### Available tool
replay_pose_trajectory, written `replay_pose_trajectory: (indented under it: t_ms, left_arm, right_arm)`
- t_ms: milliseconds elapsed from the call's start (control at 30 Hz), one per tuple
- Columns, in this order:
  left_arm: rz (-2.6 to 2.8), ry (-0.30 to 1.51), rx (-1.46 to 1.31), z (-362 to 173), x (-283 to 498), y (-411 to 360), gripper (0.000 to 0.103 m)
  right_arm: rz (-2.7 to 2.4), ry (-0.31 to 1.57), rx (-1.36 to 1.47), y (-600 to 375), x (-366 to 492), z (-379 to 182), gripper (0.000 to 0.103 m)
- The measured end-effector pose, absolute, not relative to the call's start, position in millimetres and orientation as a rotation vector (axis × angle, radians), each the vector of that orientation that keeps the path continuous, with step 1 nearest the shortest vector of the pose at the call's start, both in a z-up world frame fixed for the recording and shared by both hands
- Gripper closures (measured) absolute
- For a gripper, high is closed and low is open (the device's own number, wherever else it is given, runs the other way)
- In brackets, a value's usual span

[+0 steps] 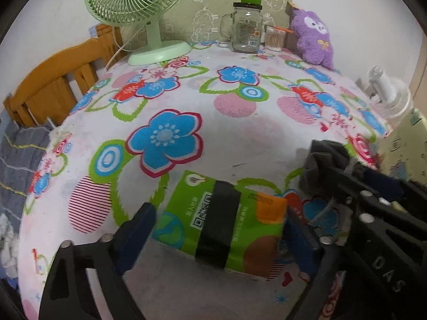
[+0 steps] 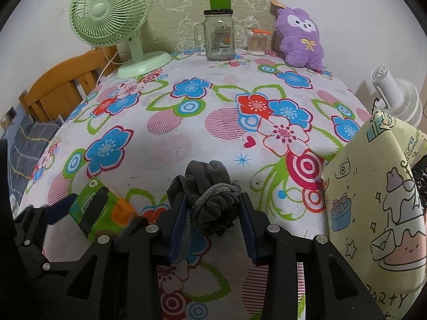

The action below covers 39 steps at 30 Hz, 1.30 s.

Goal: Organize soft objects
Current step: 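Grasp the green tissue pack with the left tool while the right tool holds the glove, then carry the green pack with the left tool while the right tool carries the glove to the gift box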

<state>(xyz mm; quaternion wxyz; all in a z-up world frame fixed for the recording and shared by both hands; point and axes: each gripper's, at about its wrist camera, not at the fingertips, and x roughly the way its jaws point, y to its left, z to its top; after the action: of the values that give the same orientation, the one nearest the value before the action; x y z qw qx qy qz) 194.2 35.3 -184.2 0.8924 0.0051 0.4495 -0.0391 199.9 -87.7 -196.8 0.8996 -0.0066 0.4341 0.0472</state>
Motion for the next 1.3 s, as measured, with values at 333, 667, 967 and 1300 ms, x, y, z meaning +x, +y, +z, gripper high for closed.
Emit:
replay_pose_trajectory:
  t_ms: [333, 667, 967, 1300]
  left_arm:
    - [-0.129, 0.903, 0.02, -177.0, 185.2, 29.9, 0.026]
    - [-0.127, 0.867, 0.036, -163.3, 172.6, 23.2, 0.026]
    - [-0.125, 0.824, 0.041, -143.8, 157.5, 15.3, 0.026]
    - [-0.124, 0.773, 0.048, -119.3, 142.4, 4.4, 0.026]
  right_arm:
    - [0.117, 0.904, -0.012, -84.1, 195.9, -196.1, 0.061]
    - [0.124, 0.875, -0.007, -86.9, 183.2, -184.0, 0.061]
    - [0.123, 0.836, -0.01, -93.3, 169.6, -165.0, 0.061]
    - [0.124, 0.779, -0.012, -102.6, 152.3, -138.9, 0.061]
